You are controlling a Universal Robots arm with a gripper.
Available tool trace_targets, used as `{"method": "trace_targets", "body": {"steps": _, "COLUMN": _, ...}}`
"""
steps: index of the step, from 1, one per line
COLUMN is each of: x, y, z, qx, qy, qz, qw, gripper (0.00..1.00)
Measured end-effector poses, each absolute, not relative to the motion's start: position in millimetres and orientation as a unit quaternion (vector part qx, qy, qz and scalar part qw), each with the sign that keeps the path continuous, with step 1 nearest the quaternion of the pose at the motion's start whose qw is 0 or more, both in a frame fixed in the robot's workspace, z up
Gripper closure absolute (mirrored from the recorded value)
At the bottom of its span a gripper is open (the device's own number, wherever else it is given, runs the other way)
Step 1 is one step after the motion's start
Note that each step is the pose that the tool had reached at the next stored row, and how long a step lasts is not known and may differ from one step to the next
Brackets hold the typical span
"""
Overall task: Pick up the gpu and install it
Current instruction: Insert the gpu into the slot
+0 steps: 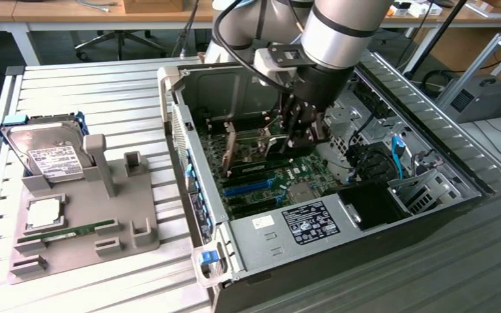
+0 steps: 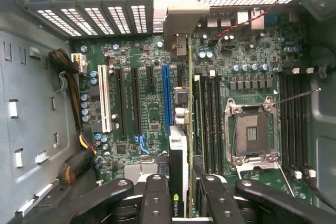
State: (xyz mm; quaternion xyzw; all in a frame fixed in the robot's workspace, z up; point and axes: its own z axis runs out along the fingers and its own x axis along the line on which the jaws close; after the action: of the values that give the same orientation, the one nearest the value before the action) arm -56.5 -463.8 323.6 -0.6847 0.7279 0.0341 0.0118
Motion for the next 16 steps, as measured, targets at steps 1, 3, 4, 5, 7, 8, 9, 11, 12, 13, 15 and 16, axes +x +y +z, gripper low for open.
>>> {"method": "trace_targets", "body": {"steps": 1, "x": -57.8, "y": -464.1, "z": 323.4, "qx": -0.685, "qy": 0.728, "qz": 0.035, "qw": 0.013, "gripper": 0.73}}
{"method": "trace_targets", "body": {"steps": 3, "x": -59.9, "y": -464.4, "z": 322.3, "qx": -0.686, "qy": 0.727, "qz": 0.035, "qw": 0.015, "gripper": 0.73}}
{"method": "trace_targets", "body": {"steps": 4, "x": -60.4, "y": -464.4, "z": 321.7, "qx": -0.687, "qy": 0.726, "qz": 0.035, "qw": 0.015, "gripper": 0.73}}
{"method": "trace_targets", "body": {"steps": 5, "x": -60.5, "y": -464.5, "z": 321.2, "qx": -0.687, "qy": 0.725, "qz": 0.035, "qw": 0.015, "gripper": 0.73}}
{"method": "trace_targets", "body": {"steps": 7, "x": -60.6, "y": -464.5, "z": 320.5, "qx": -0.688, "qy": 0.724, "qz": 0.035, "qw": 0.015, "gripper": 0.73}}
{"method": "trace_targets", "body": {"steps": 8, "x": -60.7, "y": -464.5, "z": 320.0, "qx": -0.689, "qy": 0.724, "qz": 0.035, "qw": 0.016, "gripper": 0.73}}
{"method": "trace_targets", "body": {"steps": 9, "x": -60.9, "y": -464.5, "z": 319.1, "qx": -0.69, "qy": 0.723, "qz": 0.035, "qw": 0.016, "gripper": 0.73}}
{"method": "trace_targets", "body": {"steps": 11, "x": -61.3, "y": -464.5, "z": 317.4, "qx": -0.692, "qy": 0.721, "qz": 0.034, "qw": 0.016, "gripper": 0.73}}
{"method": "trace_targets", "body": {"steps": 12, "x": -61.5, "y": -464.5, "z": 316.4, "qx": -0.693, "qy": 0.72, "qz": 0.034, "qw": 0.017, "gripper": 0.73}}
{"method": "trace_targets", "body": {"steps": 13, "x": -61.9, "y": -464.5, "z": 315.3, "qx": -0.695, "qy": 0.719, "qz": 0.033, "qw": 0.017, "gripper": 0.73}}
{"method": "trace_targets", "body": {"steps": 15, "x": -63.1, "y": -464.5, "z": 312.4, "qx": -0.698, "qy": 0.715, "qz": 0.032, "qw": 0.018, "gripper": 0.73}}
{"method": "trace_targets", "body": {"steps": 16, "x": -64.0, "y": -464.5, "z": 310.8, "qx": -0.7, "qy": 0.713, "qz": 0.032, "qw": 0.018, "gripper": 0.73}}
